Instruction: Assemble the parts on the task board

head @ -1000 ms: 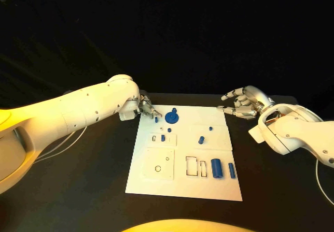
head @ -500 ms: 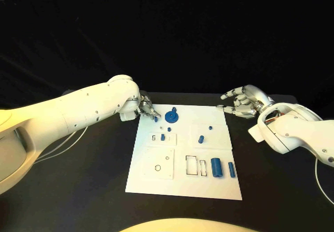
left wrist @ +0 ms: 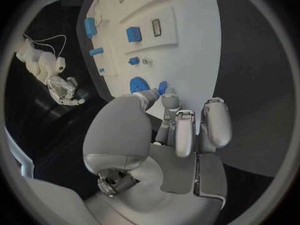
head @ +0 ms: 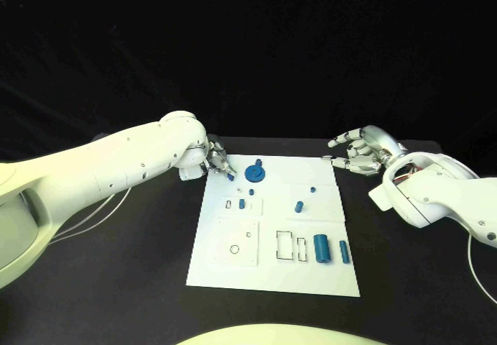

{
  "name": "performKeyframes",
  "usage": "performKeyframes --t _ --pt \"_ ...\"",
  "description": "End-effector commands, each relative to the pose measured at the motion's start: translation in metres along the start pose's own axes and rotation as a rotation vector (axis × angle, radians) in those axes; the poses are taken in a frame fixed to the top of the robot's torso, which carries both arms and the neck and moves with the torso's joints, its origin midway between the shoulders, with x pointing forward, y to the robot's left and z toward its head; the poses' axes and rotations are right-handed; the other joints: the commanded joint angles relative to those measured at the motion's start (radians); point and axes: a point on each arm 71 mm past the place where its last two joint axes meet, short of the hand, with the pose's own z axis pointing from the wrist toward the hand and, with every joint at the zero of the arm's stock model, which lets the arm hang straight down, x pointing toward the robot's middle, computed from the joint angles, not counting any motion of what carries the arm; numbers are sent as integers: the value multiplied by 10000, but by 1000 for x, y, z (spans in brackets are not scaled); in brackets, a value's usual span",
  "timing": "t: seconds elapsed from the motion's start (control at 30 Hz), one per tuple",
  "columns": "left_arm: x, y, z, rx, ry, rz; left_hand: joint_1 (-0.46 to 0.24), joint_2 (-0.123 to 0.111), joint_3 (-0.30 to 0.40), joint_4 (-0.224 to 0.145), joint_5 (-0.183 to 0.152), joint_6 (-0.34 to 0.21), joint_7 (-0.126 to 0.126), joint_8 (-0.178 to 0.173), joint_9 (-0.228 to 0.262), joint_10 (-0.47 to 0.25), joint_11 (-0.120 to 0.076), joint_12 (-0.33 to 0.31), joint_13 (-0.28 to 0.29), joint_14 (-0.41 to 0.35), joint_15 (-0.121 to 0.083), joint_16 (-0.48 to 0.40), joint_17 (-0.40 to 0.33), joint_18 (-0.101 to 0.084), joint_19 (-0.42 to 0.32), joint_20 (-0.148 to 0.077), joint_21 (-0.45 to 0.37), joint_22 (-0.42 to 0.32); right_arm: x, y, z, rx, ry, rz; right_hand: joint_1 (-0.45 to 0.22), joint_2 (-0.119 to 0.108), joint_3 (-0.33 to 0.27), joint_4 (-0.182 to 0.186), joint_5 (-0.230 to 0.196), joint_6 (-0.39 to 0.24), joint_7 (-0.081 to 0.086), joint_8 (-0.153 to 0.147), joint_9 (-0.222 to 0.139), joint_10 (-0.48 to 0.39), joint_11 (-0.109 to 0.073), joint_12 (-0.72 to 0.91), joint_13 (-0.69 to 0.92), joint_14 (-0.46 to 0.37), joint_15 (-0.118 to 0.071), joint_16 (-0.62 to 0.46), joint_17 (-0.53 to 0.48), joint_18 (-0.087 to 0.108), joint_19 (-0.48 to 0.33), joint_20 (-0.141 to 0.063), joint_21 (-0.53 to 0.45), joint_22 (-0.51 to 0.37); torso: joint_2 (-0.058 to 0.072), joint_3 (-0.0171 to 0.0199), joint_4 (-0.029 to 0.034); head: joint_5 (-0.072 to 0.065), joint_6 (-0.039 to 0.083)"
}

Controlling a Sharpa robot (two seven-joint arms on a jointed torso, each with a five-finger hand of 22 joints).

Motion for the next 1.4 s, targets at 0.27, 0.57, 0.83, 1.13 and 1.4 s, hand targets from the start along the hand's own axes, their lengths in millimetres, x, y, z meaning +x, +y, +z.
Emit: performKeyframes --t 0.27,0.57,0.83,1.13,1.4 --pt "1 6 -6 364 204 -766 -40 -95 1515 -1012 64 -65 -42 232 563 158 -6 25 -2 970 -53 46 2377 43 61 -72 57 85 0 1 0 -162 23 -70 -21 99 -17 -10 64 90 -6 -29 -10 -11 -33 38 14 1029 0 16 2509 173 -54 -8 -47 1122 -5 5 11 21 -7" --pt "7 13 -25 1275 271 -1478 -352 -444 2364 -1529 152 63 -63 327 691 413 -40 197 177 1000 -85 93 2459 -3 208 -100 188 319 -2 -1 0 -115 -30 -75 -28 100 -17 -8 71 94 -7 -30 -10 -22 -34 30 2 1026 -1 12 2499 178 -65 -9 -69 1108 -39 -1 50 28 -32" --pt "18 14 -43 1931 -212 -1198 -523 -641 2690 -1728 240 233 -111 313 694 637 -93 307 310 1010 -131 109 2485 -61 378 -141 341 585 -2 -2 0 -114 -34 -58 -28 100 -17 -8 71 94 -7 -30 -10 -22 -34 30 2 1026 -1 12 2499 178 -65 -9 -69 1108 -58 -12 81 132 -57" --pt "37 16 -50 2129 -748 144 -596 -744 2821 -1811 277 322 -136 290 686 745 -118 347 370 1023 -154 131 2524 -96 473 -163 429 740 -1 -1 -1 -254 -17 -267 -42 106 -16 -6 87 100 -8 -32 -11 -19 -36 33 4 1024 -3 9 2491 180 -68 -10 -77 1105 -72 -23 100 154 -104" --pt "51 18 -46 2098 -612 621 -622 -783 2882 -1838 292 367 -147 278 680 805 -130 384 424 1029 -164 142 2544 -104 497 -172 452 779 0 0 -2 -477 -14 -610 -37 106 -10 -13 96 103 -9 -35 -12 -26 -37 29 -4 1026 -4 11 2497 176 -59 -11 -61 1117 -52 -16 72 182 -115"
